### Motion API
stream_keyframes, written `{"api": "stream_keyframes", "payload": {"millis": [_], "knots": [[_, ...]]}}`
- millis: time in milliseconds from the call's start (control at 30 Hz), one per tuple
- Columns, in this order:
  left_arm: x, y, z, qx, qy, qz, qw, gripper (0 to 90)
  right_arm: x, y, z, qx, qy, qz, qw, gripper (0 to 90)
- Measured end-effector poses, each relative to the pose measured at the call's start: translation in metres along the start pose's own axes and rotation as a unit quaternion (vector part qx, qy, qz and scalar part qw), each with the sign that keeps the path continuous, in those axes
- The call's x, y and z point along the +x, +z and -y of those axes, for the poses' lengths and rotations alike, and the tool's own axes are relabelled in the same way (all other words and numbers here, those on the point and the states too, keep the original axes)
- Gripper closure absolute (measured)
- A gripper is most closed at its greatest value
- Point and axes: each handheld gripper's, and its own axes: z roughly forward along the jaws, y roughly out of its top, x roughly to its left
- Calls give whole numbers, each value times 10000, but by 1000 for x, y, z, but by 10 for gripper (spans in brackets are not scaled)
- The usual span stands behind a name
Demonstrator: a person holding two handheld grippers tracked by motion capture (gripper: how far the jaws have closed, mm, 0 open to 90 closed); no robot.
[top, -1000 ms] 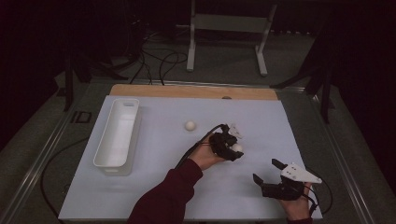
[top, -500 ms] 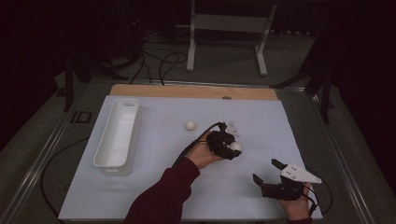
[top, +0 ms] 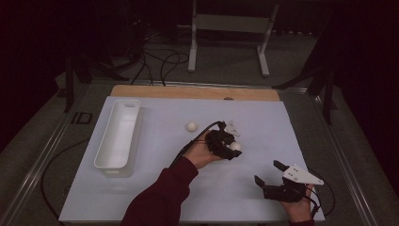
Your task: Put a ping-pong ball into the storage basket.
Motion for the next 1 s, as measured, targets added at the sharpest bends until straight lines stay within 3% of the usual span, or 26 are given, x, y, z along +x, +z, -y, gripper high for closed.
{"api": "stream_keyframes", "payload": {"millis": [1000], "knots": [[5, -24, 4, -122, 139, -76, 9998, 509, 0, 0, 0, -5, -11, -6, 10000, 79]]}}
